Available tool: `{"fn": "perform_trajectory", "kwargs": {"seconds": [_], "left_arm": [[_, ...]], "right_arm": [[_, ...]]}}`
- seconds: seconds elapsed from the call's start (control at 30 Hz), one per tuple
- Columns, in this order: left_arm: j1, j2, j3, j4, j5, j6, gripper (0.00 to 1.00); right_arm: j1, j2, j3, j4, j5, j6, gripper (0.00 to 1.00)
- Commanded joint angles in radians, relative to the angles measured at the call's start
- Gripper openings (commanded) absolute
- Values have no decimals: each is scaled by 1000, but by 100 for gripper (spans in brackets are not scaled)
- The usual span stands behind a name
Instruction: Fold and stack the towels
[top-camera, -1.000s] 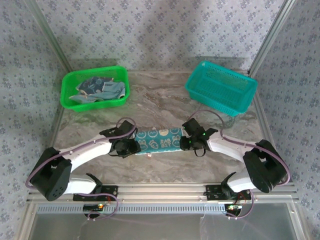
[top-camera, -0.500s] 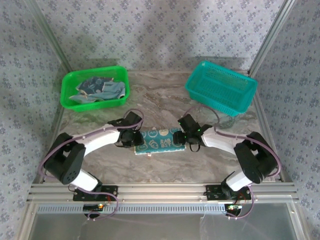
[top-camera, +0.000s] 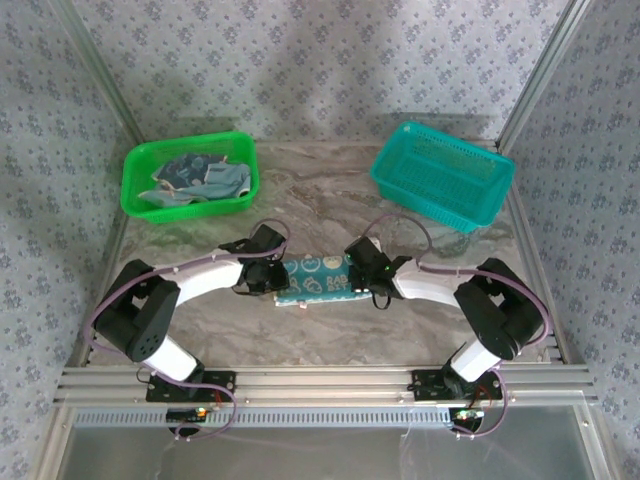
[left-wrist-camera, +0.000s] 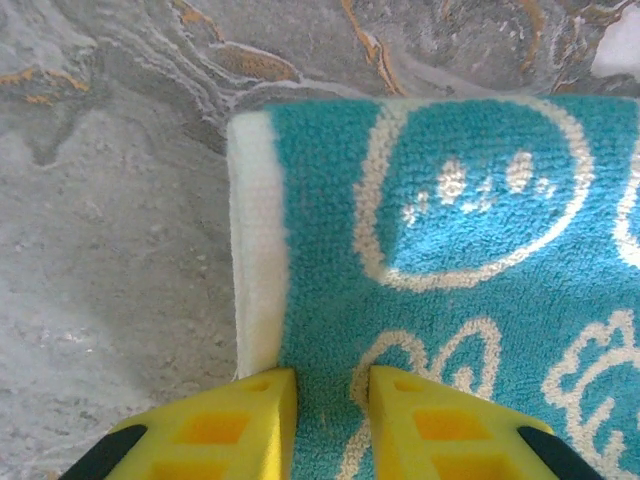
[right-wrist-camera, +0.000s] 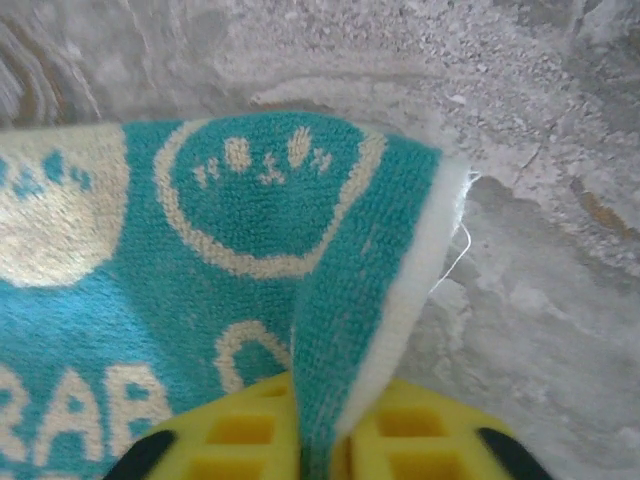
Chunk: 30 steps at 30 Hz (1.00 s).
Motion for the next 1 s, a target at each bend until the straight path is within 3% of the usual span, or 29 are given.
{"fn": "perform_trajectory", "kwargs": {"seconds": [0.0, 0.1, 0.23, 0.33, 0.43, 0.67, 0.97], "left_arm": [[5, -19, -14, -62, -7, -9, 27], [15, -65, 16, -98, -24, 0, 31], [45, -139, 89, -173, -62, 32, 46], [73, -186, 151, -220, -66, 53, 72], [95, -222, 201, -235, -49, 82, 83], [107, -241, 279, -263, -54, 125, 86], [138, -264, 280, -246, -33, 151, 86]], "right_arm": [[16, 41, -58, -34, -46, 33, 0], [7, -37, -37, -109, -14, 15, 0], [-32, -161, 40, -248, 6, -47, 0], [-78, -242, 124, -359, 7, -90, 0], [-126, -297, 223, -473, 16, -126, 0], [-286, -312, 527, -704, -23, -137, 0], [-479, -130, 1014, -912, -56, -77, 0]]}}
